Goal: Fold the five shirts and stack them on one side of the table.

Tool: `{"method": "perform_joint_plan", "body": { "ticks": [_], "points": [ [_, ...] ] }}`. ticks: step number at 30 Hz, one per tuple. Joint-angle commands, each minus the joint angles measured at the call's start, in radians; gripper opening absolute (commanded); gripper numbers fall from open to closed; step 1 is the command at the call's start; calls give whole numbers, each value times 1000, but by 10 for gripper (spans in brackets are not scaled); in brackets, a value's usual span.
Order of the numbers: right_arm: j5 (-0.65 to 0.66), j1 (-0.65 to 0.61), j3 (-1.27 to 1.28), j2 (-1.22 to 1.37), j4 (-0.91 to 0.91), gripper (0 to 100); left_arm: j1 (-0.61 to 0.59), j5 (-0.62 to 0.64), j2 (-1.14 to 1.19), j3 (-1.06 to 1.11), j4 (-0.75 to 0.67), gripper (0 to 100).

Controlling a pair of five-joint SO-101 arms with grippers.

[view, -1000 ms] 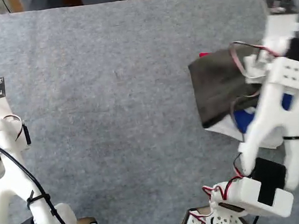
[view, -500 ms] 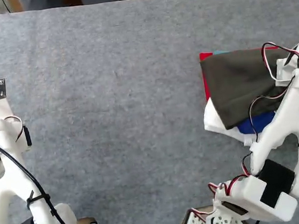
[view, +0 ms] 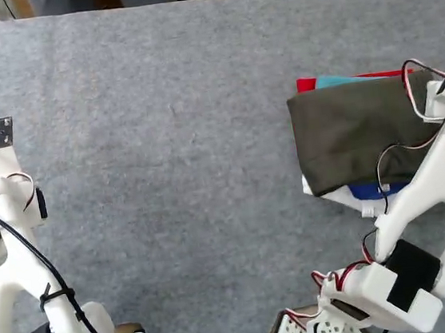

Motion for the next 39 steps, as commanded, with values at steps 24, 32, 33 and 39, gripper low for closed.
{"method": "perform_joint_plan", "body": {
  "ticks": [24,32,33,39],
  "points": [
    [-130,-345,862,-1017,74,14,506,230,-974,475,44,34],
    [-157,-502,1463,-1442,-222,15,516,405,-1123,653,21,134],
    [-161,-534,1531,-1489,-233,15,516,413,-1132,668,31,134],
    [-164,-694,1801,-1762,-213,15,504,408,-1166,794,60,134]
  ]
}}
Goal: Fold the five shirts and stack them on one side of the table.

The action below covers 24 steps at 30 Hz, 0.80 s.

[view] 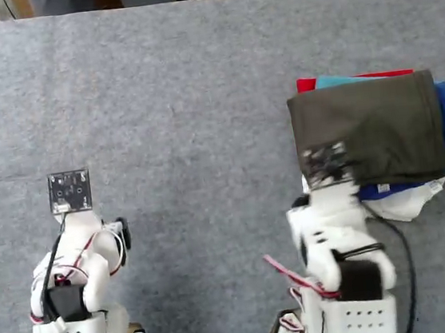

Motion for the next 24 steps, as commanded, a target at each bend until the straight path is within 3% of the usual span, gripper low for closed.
{"method": "perform_joint_plan", "body": {
  "ticks": [1,5,12,20,24],
  "points": [
    [-6,-74,90,-150,11,15,-13,9,-14,71,-15,129],
    [-8,-80,122,-130,21,15,-91,-8,-14,117,-34,23],
    [-26,-81,194,-148,32,15,-156,-98,-38,200,-68,30],
    [-367,-80,194,-148,35,15,-156,-98,-164,216,3,30],
    [-393,-80,194,-147,35,15,-156,-98,-230,214,84,30]
  ]
}}
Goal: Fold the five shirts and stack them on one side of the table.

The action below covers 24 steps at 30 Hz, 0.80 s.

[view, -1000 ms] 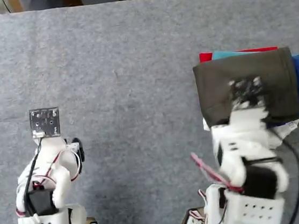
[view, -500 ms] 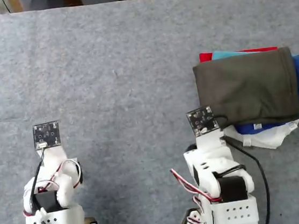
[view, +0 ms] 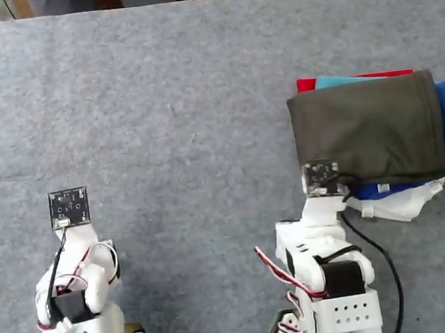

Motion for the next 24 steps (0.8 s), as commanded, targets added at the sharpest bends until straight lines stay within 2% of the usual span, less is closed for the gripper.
{"method": "perform_joint_plan", "body": {
  "ticks": [1,24],
  "points": [
    [-25,-6,-1,-85,5,15,-10,-3,-37,-4,52,30],
    [-28,-6,-1,-85,5,15,-13,-3,-26,50,2,31]
  ]
}}
